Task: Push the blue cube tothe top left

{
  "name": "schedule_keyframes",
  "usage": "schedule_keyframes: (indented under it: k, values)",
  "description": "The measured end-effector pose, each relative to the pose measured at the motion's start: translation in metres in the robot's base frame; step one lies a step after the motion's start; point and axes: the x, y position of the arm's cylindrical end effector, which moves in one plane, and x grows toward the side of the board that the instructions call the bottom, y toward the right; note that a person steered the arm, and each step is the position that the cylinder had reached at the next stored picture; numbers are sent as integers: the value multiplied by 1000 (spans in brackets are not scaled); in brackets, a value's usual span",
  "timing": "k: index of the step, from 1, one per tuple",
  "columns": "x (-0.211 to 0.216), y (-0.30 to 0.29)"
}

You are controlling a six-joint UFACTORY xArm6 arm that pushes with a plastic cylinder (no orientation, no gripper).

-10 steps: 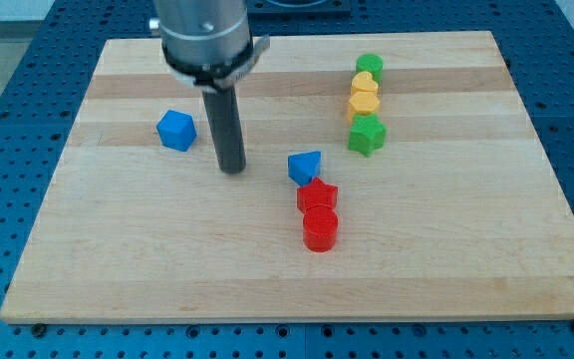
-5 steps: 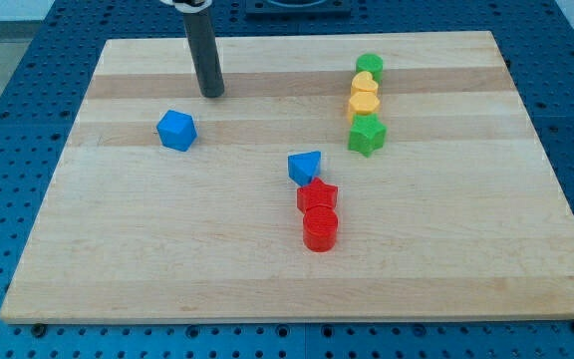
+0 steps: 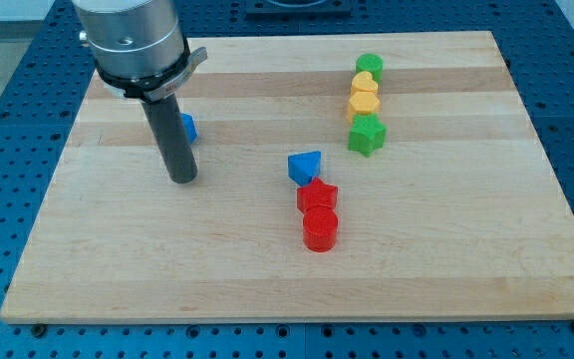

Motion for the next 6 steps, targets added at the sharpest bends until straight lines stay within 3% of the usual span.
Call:
schedule_keyframes:
  k: [1, 4, 6]
  values:
    - [-2, -7]
    - [-151, -9]
    - [-146, -12]
